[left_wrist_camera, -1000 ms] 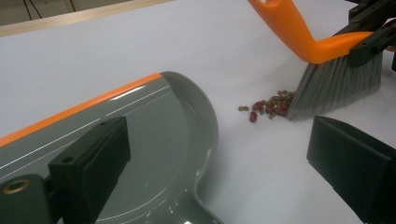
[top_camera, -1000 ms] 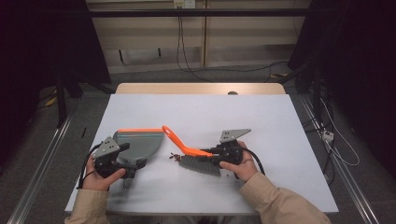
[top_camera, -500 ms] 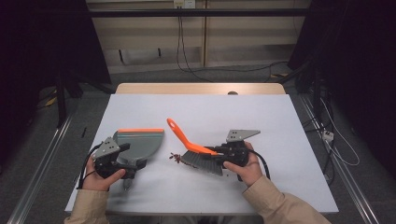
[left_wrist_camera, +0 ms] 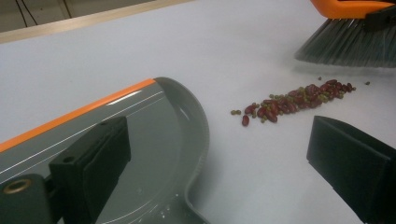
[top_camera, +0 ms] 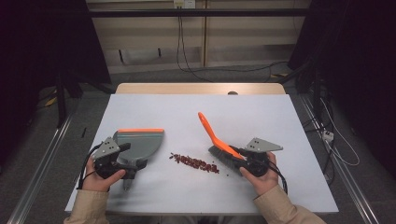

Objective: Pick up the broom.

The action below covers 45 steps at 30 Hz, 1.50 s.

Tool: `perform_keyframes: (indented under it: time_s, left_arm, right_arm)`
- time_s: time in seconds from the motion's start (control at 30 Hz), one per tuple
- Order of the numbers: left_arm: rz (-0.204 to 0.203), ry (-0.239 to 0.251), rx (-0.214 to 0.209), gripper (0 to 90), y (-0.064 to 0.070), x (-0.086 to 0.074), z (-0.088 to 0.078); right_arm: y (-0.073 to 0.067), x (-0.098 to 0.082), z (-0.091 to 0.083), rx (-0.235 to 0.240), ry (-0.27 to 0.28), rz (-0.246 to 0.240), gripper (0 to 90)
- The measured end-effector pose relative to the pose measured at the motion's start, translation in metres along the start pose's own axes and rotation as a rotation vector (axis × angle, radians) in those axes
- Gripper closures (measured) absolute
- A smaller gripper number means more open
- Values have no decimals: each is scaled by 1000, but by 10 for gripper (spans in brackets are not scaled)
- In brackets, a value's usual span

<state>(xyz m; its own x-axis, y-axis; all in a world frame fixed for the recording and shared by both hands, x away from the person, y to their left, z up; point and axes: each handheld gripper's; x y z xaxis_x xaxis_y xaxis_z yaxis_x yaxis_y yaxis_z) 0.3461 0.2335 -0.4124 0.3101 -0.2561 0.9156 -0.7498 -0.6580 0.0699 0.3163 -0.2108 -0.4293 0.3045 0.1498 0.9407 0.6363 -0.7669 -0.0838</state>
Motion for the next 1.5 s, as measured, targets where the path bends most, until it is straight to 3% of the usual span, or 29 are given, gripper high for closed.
perform_keyframes:
  time_s: [0.1,0.23,0.47,0.6,0.77,0.83,1.03,1.23,1.5]
  left_arm:
    - [-7,4,-1,62,1,0,0]
    - [-6,7,0,62,1,1,-1]
    - [-5,6,-3,61,1,1,0]
    - [-12,12,-6,62,2,1,-1]
    - [-9,14,-11,61,3,3,-1]
    - [-1,17,-11,61,3,3,-1]
    - [-10,34,-21,61,3,6,-2]
    - [-10,52,-33,61,4,8,-3]
    - [1,58,-28,62,5,11,-3]
  right_arm:
    - [4,-2,-3,-54,-11,-21,711]
    - [9,-8,-7,-98,-17,-15,710]
    - [-1,-9,-7,-128,-57,-40,694]
    - [-2,-2,-3,-119,-87,-27,604]
    - [-3,5,4,-145,-129,-30,641]
    - [-4,7,5,-151,-134,-19,701]
    - [-9,9,4,-203,-159,19,714]
    - [-17,6,3,-264,-128,104,716]
    - [-38,1,14,-347,-63,89,716]
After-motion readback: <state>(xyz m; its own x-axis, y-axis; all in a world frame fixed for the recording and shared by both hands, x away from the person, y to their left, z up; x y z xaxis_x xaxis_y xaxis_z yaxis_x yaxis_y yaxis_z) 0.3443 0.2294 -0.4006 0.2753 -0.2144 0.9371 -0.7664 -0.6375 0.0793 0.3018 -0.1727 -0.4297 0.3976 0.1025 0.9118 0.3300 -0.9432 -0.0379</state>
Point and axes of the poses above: each handheld gripper's, and its own axes: z roughly forward along the jaws, x roughly out of its top, y roughly to its right, and after that the axes turned 6 degrees about y, right-handed
